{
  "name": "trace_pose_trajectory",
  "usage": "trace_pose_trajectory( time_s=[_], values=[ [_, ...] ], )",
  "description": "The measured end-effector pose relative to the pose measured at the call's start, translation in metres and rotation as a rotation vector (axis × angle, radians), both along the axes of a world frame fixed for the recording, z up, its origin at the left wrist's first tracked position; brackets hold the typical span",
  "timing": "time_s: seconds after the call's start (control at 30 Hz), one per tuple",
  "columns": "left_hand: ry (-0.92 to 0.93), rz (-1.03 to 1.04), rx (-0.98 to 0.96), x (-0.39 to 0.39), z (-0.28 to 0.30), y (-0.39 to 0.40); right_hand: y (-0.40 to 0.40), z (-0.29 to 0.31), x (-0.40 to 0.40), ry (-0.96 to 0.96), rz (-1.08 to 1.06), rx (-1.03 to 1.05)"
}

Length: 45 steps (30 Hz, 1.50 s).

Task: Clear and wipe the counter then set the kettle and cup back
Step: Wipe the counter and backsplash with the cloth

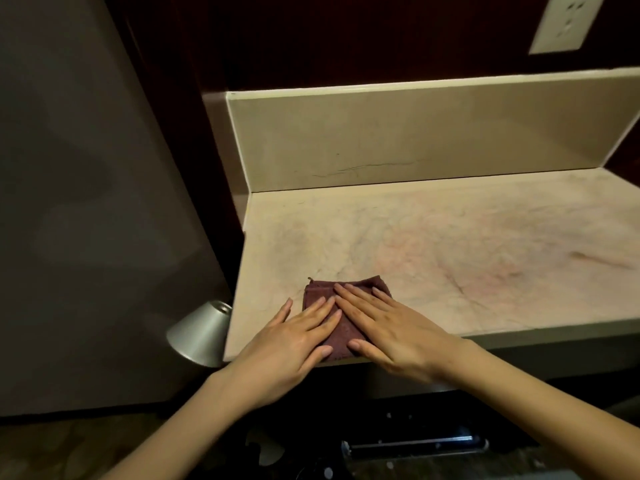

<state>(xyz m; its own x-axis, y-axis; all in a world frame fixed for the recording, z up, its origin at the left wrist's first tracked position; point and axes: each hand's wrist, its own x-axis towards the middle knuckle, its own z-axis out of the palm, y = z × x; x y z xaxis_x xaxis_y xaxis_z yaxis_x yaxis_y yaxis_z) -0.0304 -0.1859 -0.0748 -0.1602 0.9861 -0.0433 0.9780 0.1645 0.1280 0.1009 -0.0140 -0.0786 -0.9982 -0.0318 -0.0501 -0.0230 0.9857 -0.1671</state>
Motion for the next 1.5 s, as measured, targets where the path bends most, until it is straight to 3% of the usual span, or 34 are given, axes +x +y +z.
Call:
trace_pose_trajectory(
  time_s=[0.5, 0.77, 1.1, 1.5],
  values=[
    [-0.075, -0.102, -0.036, 0.113, -0.003, 0.157, 0.14, 0.004, 0.132, -0.074, -0.13, 0.056],
    [-0.08, -0.153, -0.012, 0.141, -0.001, 0.197, 0.175, 0.003, 0.167, -0.09, -0.186, 0.045],
    [-0.077, -0.166, -0.004, 0.127, -0.001, 0.184, 0.156, 0.006, 0.153, -0.108, -0.223, 0.045],
    [-0.129, -0.02, -0.053, 0.047, 0.0, 0.076, 0.069, 0.002, 0.062, -0.043, -0.082, -0.051]
  ],
)
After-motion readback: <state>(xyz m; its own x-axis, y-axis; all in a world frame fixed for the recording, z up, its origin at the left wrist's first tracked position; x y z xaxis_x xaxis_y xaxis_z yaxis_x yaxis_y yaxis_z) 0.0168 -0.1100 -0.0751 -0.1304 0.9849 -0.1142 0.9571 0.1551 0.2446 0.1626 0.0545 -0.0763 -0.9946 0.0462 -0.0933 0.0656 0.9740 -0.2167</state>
